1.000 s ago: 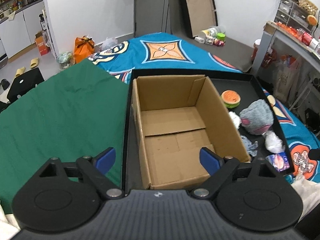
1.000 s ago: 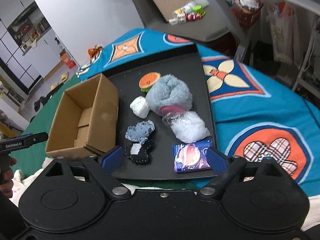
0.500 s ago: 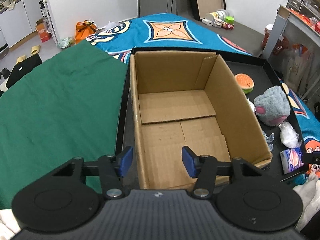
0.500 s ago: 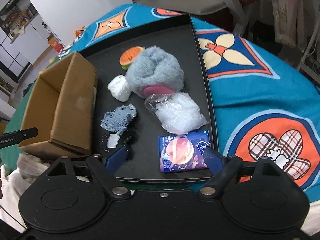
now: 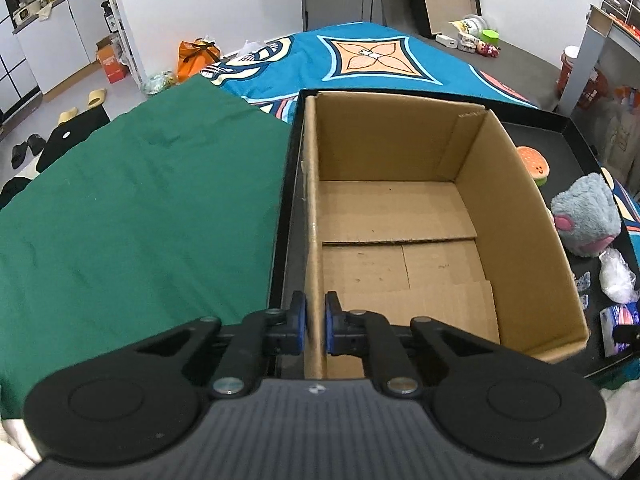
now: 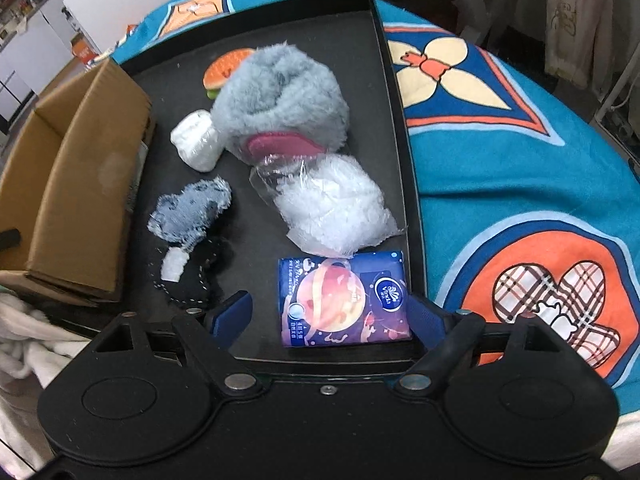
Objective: Organize soft objects
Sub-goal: 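Move the right gripper to the purple tissue pack and grasp it while the left gripper holds the box edge, then lift the tissue pack with the right gripper and release it into the box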
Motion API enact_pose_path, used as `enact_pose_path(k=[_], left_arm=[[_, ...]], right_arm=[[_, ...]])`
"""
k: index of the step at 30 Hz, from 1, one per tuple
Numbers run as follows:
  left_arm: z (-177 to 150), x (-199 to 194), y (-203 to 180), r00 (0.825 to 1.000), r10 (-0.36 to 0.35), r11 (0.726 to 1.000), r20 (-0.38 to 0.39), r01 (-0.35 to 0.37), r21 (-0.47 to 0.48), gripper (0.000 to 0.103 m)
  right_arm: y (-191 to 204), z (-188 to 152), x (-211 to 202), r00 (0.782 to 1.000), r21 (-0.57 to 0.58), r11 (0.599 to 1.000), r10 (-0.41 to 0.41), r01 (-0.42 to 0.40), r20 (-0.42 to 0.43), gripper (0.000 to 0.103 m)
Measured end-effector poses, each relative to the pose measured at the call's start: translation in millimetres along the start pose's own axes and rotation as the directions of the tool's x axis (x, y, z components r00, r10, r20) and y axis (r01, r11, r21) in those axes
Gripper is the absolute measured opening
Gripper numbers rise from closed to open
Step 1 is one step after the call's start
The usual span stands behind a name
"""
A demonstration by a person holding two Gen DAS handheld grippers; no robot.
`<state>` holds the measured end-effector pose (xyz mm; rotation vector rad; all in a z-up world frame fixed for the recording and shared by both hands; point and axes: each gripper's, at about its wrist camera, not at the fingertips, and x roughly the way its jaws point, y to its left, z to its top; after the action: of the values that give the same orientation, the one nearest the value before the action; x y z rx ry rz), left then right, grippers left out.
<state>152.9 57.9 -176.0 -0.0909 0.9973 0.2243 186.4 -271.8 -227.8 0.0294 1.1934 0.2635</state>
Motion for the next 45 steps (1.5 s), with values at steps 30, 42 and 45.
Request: enact_pose_path(k=[30,42,45], left_arm=[[-8.1,-5.8,-1.8,0.999,0.024,0.996,0.043,-0.027,0.079,0.008],[-5.0,-3.3,-3.7,0.997,0.051,0.99,0.052,-0.057,0.128,0.009],[-4.3,-2.8,-4.2,0.997,0.055,0.989,0.047,-0.061,0.135,0.009]], right_arm=[[38.9,3.3,-37.4,0.991,-0.118,0.993,0.004,0.012,0.135,0.069],[81.2,18.6,-58.2,0.97,-0.224,0.975,0.046,0.009,0.24,0.069],[92.9,20.4,-60.9,0.964,-0.25,0.968,0.056,0.011,0.262,0.069]])
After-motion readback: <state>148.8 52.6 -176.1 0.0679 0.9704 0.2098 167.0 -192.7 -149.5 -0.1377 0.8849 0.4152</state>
